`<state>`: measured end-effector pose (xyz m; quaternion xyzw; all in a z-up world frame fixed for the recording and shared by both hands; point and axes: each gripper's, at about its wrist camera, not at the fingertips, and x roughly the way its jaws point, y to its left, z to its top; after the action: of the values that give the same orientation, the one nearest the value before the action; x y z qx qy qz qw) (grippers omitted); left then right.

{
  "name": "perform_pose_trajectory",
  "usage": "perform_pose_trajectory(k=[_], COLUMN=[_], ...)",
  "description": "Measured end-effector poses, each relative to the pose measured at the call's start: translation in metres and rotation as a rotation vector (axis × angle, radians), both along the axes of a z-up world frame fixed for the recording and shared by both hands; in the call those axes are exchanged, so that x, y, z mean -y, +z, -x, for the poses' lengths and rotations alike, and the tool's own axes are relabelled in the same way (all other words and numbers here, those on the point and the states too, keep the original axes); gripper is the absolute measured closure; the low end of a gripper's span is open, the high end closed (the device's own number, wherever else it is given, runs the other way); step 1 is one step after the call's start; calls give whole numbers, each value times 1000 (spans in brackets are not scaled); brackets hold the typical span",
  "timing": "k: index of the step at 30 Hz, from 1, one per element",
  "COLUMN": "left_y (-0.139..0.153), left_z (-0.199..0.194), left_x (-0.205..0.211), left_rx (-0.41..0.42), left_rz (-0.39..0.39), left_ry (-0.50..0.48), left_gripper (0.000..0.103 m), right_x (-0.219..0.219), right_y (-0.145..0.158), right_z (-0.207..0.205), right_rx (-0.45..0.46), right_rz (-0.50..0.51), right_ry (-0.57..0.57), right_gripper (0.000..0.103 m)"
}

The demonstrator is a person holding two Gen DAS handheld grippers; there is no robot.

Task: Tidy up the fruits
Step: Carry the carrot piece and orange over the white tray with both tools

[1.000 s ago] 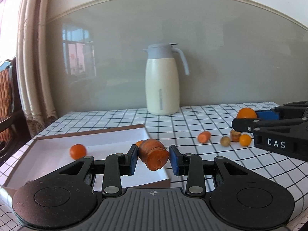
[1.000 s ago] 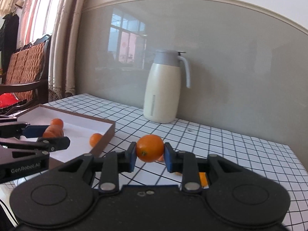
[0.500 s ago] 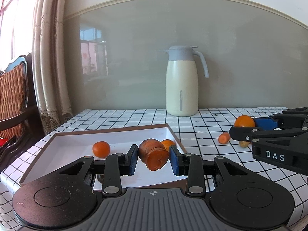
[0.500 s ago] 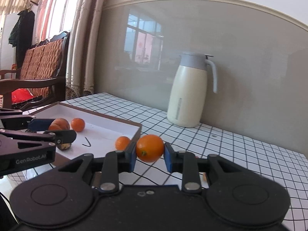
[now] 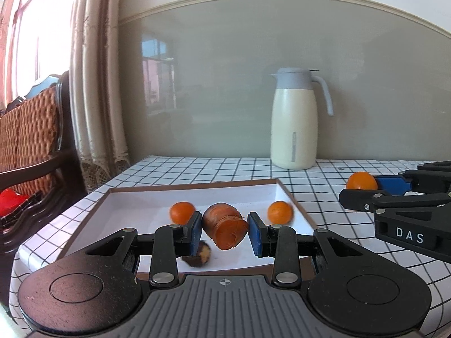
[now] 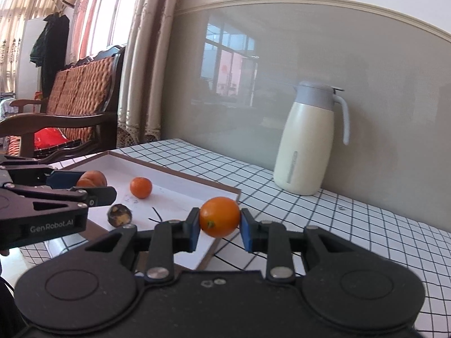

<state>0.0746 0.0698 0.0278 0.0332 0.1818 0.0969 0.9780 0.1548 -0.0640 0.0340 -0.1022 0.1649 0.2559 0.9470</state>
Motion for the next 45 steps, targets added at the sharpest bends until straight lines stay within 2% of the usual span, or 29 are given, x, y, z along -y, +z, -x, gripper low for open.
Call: perform_pose_trajectory(k=[17, 29, 36, 45], left_y=[3, 2, -1, -5], left_z=[7, -12, -30, -48], left_x=[-53, -83, -107, -116], left_rx=[24, 16, 5, 1], left_rz=[15, 8, 10, 25], left_ry=[113, 165, 205, 222], left_gripper=[67, 68, 68, 67], right_x=[-46, -68, -72, -76], right_y=[4, 16, 11, 2], right_z=[-2, -29, -48, -67], right_rx=[18, 33, 0, -28], right_rz=[-16, -19, -34, -26], right_ry=[94, 111, 96, 83], right_gripper=[82, 82, 82, 82])
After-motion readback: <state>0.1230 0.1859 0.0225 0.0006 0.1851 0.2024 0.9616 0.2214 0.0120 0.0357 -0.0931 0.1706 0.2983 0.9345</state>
